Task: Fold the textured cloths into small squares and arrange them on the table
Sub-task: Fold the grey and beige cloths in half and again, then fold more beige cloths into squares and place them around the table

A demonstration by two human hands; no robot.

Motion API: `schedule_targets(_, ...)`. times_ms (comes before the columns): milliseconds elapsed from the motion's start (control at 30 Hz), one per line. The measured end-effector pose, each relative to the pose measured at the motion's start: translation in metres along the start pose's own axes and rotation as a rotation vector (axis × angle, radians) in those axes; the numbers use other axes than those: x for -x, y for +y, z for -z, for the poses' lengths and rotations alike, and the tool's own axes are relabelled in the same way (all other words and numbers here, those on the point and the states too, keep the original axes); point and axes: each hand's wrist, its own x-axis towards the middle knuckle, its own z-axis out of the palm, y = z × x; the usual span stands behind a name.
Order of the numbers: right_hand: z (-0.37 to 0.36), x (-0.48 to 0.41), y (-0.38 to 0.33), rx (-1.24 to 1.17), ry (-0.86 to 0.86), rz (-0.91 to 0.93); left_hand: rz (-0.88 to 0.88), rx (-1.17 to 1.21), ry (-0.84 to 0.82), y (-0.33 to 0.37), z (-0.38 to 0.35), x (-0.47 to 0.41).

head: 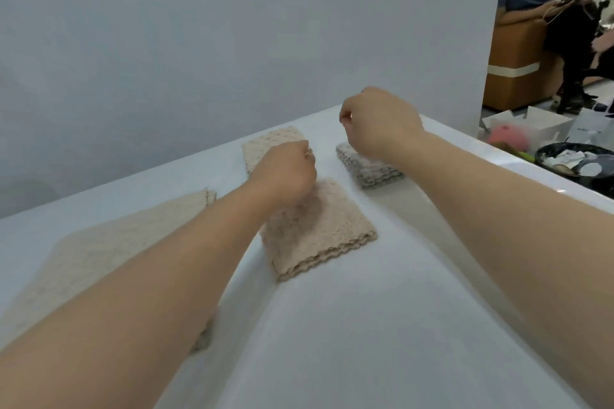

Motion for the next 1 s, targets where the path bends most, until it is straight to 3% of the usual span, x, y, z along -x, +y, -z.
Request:
schedule_targets(233, 0.007, 0.082, -0.145, -0.256, -0.129, 0.150, 0.238, 0.108, 0.133, -0.097, 0.029, 0.108)
schedule_targets(433, -0.027, 0.111, -0.222, -0.328, -0.324, 0.068, 0.364, 0.080, 0.155, -0.176, 0.053, 0.164)
schedule_targets(667, -0.074, 0.115, -0.253, -0.361, -0.275, -0.199, 0.530, 0.066, 0.270, -0.273, 0.085, 0.198)
schedule_targets(800, -0.093, 0.113, -0.251, -0.299, -0.211, -0.224, 0.619, 0.071, 0.294, -0.311, 0.082, 0.207)
schedule_targets(1000, -0.088, 0.113, -0.252, -0.234, -0.155, -0.202, 0.571, 0.101, 0.331, -0.317, 0.079, 0.202)
